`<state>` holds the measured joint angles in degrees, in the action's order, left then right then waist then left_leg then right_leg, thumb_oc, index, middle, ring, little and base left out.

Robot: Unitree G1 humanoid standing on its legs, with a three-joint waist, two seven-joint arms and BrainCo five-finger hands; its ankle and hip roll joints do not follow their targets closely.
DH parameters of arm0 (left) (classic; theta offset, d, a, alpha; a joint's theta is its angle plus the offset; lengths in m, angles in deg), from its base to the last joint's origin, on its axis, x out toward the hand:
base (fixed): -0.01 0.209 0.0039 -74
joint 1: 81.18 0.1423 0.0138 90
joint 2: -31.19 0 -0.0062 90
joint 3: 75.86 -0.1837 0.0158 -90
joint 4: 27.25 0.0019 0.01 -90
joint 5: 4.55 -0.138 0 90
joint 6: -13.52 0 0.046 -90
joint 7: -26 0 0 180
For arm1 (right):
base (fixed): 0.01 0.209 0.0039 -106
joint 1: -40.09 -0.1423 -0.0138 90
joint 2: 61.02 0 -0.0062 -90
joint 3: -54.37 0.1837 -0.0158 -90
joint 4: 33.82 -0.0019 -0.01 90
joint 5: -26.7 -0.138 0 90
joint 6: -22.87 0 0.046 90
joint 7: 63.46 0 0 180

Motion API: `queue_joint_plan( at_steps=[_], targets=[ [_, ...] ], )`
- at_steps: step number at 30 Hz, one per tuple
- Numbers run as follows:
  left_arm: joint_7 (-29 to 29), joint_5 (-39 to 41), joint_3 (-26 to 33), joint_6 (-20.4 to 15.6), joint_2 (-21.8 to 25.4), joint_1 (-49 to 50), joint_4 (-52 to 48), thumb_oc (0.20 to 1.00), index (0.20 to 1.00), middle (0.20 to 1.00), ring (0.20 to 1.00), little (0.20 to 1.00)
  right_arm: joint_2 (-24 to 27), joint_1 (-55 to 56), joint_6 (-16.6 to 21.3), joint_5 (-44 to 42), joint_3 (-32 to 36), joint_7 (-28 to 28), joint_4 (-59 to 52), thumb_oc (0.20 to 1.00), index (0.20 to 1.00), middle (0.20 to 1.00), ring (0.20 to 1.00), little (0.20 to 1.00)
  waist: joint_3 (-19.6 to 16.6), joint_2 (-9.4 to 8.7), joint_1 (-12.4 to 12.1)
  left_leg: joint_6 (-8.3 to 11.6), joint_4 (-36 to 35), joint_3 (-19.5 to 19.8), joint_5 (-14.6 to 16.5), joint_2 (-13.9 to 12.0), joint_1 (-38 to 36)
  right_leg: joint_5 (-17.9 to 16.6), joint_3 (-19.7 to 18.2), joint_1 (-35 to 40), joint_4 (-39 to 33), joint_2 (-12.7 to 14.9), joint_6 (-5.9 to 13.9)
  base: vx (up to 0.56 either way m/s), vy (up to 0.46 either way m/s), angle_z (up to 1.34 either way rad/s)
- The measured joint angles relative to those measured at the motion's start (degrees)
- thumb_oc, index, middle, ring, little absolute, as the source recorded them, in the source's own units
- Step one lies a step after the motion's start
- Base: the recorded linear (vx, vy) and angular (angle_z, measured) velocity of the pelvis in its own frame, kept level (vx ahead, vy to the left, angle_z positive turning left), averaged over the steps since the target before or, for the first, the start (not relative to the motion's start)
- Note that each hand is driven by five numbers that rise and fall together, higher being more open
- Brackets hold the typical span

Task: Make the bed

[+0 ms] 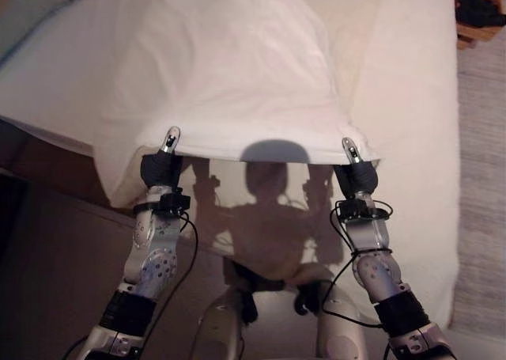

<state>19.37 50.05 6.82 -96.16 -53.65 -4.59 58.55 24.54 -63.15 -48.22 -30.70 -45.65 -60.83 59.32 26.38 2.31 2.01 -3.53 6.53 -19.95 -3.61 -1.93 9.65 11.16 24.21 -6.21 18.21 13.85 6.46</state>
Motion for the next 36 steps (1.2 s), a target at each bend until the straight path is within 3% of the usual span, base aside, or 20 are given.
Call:
queue_joint_plan(
  at_steps=[3,5,7,8,10,11,12,13,16,19,20,21,22,23,26,29,32,33,34,36],
  targets=[
    [0.7,-0.1,0.3,1.0,0.0,5.1,0.3,0.200,0.200,0.200,0.200,0.200,-0.8,2.5,-2.4,0.4,0.2,-0.6,0.4,0.200,0.200,0.200,0.200,0.200,-3.6,-3.95,-2.1,5.81,10.5,6.5,4.7,-3.0,0.5,-2.6,-0.4,2.4,0.1,2.5,-2.80,0.12,0.319,-0.66],
    [1.7,-1.6,0.3,1.1,0.0,5.4,2.0,0.200,0.200,0.200,0.200,0.200,-1.5,4.1,-2.6,0.5,0.4,-1.3,0.9,0.200,0.200,0.200,0.200,0.200,-9.0,-6.49,-1.4,9.94,17.4,10.7,8.1,-12.1,3.4,-1.2,-0.2,3.3,-1.2,3.5,-1.74,0.19,0.729,-0.22],
    [2.2,-2.1,0.1,1.6,0.5,4.1,1.4,0.200,0.200,0.200,0.200,0.200,-1.3,5.6,-2.6,0.5,0.8,-1.5,0.1,0.200,0.200,0.200,0.200,0.200,-9.8,-5.67,0.0,12.78,13.7,10.8,6.7,-20.0,2.8,-2.1,0.3,4.3,0.0,3.5,-0.19,0.12,0.568,0.13],
    [2.3,-2.1,-1.3,1.6,0.0,3.1,1.4,0.200,0.200,0.200,0.200,0.200,-0.3,7.6,-2.6,0.4,1.5,-1.5,-0.8,0.200,0.200,0.200,0.200,0.200,-10.0,-5.40,0.9,10.94,9.4,10.8,1.5,-20.5,2.5,-2.2,0.9,5.0,1.0,5.8,-0.04,0.18,0.810,0.32],
    [3.5,-2.8,-2.5,2.1,0.0,4.1,1.1,0.200,0.200,0.200,0.200,0.200,1.3,9.3,-3.1,0.5,3.0,-1.6,-1.6,0.200,0.200,0.200,0.200,0.200,-11.3,-3.29,0.6,10.65,5.1,12.1,-5.0,-16.4,-0.7,-4.8,0.0,5.0,1.0,9.4,3.74,0.12,0.573,0.30],
    [3.8,-2.8,-4.6,2.9,0.0,2.9,1.1,0.200,0.200,0.200,0.200,0.200,0.8,12.0,-3.2,0.5,5.3,-1.5,-4.8,0.200,0.200,0.200,0.200,0.200,-11.9,-3.95,2.7,13.34,3.0,9.3,-1.1,-11.2,-1.4,-6.0,1.5,6.5,3.7,15.9,5.10,0.11,0.731,1.02],
    [4.0,-2.8,-5.1,2.9,0.0,2.4,1.0,0.200,0.200,0.200,0.200,0.200,0.5,12.5,-3.1,0.5,5.8,-1.4,-4.3,0.200,0.200,0.200,0.200,0.200,-12.0,-4.29,3.3,11.47,1.7,9.0,0.1,-6.7,-1.5,-11.6,1.4,5.7,7.2,20.6,5.36,0.06,0.724,1.35],
    [4.0,-2.8,-5.2,3.0,0.2,2.5,1.1,0.200,0.200,0.200,0.200,0.200,0.1,12.6,-3.2,0.5,5.8,-1.1,-4.0,0.200,0.200,0.200,0.200,0.200,-12.0,-4.30,3.9,10.25,1.6,9.3,0.4,-4.9,-1.7,-12.1,1.2,4.5,9.8,22.5,5.27,0.06,0.772,0.57],
    [4.1,-2.8,-4.6,3.0,3.0,5.4,0.8,0.200,0.200,0.200,0.200,0.200,-1.5,11.5,-3.5,1.1,4.9,-0.8,-3.0,0.200,0.200,0.200,0.200,0.200,-11.8,-2.89,1.3,7.92,1.3,7.9,1.5,-4.4,-3.7,-10.7,4.9,2.9,16.2,20.1,3.17,0.05,0.490,-0.14],
    [4.2,-3.5,-4.3,3.1,3.1,6.8,0.7,0.200,0.200,0.200,0.200,0.200,-2.4,10.8,-3.7,1.3,4.7,-0.9,-1.1,0.200,0.200,0.200,0.200,0.200,-11.9,-0.69,0.0,6.24,-5.9,5.6,-0.7,-6.5,-9.0,-2.1,3.9,-2.3,25.9,11.4,8.15,0.06,0.259,-0.30],
    [4.2,-4.1,-3.4,3.1,3.0,7.7,0.3,0.200,0.200,0.200,0.200,0.200,-2.3,10.5,-3.7,1.3,4.0,-1.1,-0.3,0.200,0.200,0.200,0.200,0.200,-12.0,-0.87,-0.2,6.20,-6.2,4.7,-0.7,-6.9,-9.3,0.3,5.0,-4.1,27.4,8.7,6.51,0.14,0.109,-0.69],
    [3.9,-4.6,-2.5,3.0,3.1,9.3,-0.6,0.200,0.200,0.200,0.200,0.200,-2.2,10.1,-3.9,1.8,3.4,-1.3,-0.1,0.200,0.200,0.200,0.200,0.200,-12.3,-0.95,0.0,6.41,-6.5,5.1,-1.0,-7.6,-8.9,2.6,4.6,-5.4,22.8,2.0,3.31,0.14,0.097,-0.40],
    [4.2,-5.8,-1.9,3.3,2.9,10.2,-1.2,0.200,0.200,0.200,0.200,0.200,-1.6,10.7,-3.8,2.3,3.4,-1.4,-1.9,0.200,0.200,0.200,0.200,0.200,-13.0,-2.01,0.3,7.86,-6.4,8.1,-1.1,-6.5,-7.1,3.4,2.2,-3.4,10.2,-2.5,0.43,0.16,0.134,0.11],
    [4.5,-6.6,-1.6,4.0,0.7,10.8,-1.2,0.200,0.200,0.200,0.200,0.200,-0.1,12.2,-3.6,2.6,3.5,-1.9,-2.6,0.200,0.200,0.200,0.200,0.200,-13.3,-2.18,1.4,8.49,-6.0,9.2,-1.2,-4.0,-6.8,1.0,2.7,-1.8,5.2,-3.0,-6.52,0.02,0.171,0.52],
    [4.5,-7.0,-1.6,4.9,-2.6,13.7,-1.2,0.200,0.200,0.200,0.200,0.200,0.9,12.8,-3.6,2.8,3.3,-1.9,-0.5,0.200,0.200,0.200,0.200,0.200,-13.5,-1.30,-0.2,8.49,0.6,9.2,2.5,-3.0,-6.6,0.4,4.4,-1.4,6.0,-0.7,-7.59,-0.04,0.171,-0.01],
    [4.3,-8.2,-1.4,5.0,-1.5,12.5,-0.4,0.200,0.200,0.200,0.200,0.200,2.4,11.8,-3.8,3.1,2.7,-1.8,-0.7,0.200,0.200,0.200,0.200,0.200,-13.6,-2.04,-0.4,8.56,3.9,9.0,5.5,-4.9,-4.9,-0.5,4.7,-1.6,5.3,0.5,-7.77,-0.03,0.402,0.04],
    [4.0,-8.9,-1.1,5.0,-1.0,12.4,-0.6,0.200,0.200,0.200,0.200,0.200,3.1,12.6,-4.1,4.1,2.6,-2.1,-1.9,0.200,0.200,0.200,0.200,0.200,-14.3,-2.83,-0.7,9.73,8.3,7.3,5.3,-13.6,-6.2,-0.9,7.1,-1.6,6.0,2.7,-6.49,0.04,0.516,-0.05],
    [3.9,-8.9,-1.1,5.0,-1.3,12.4,-0.8,0.200,0.200,0.200,0.200,0.200,3.4,12.7,-4.2,4.1,2.6,-2.1,-2.1,0.200,0.200,0.200,0.200,0.200,-14.5,-2.48,-0.2,9.62,7.8,7.7,2.6,-14.1,-7.2,-0.7,7.5,-1.9,6.7,2.7,-5.81,0.04,0.618,0.29],
    [4.3,-9.1,-1.5,4.9,-2.3,11.8,0.1,0.200,0.200,0.200,0.200,0.200,4.6,14.3,-4.2,4.4,3.0,-2.5,-2.3,0.200,0.200,0.200,0.200,0.200,-15.2,-0.95,0.9,12.94,6.8,9.8,3.0,-14.3,-6.8,-1.5,6.6,-1.9,7.6,3.2,-4.13,0.06,0.431,0.43],
    [4.3,-10.9,-2.0,5.1,-2.4,10.8,0.8,0.200,0.200,0.200,0.200,0.200,5.2,16.1,-4.7,4.6,3.4,-2.6,-2.7,0.200,0.200,0.200,0.200,0.200,-15.4,-1.39,1.9,15.87,3.4,11.7,6.8,-11.7,-8.6,-2.5,6.6,-2.7,8.4,6.5,-1.72,0.09,0.541,0.48]
  ],
)
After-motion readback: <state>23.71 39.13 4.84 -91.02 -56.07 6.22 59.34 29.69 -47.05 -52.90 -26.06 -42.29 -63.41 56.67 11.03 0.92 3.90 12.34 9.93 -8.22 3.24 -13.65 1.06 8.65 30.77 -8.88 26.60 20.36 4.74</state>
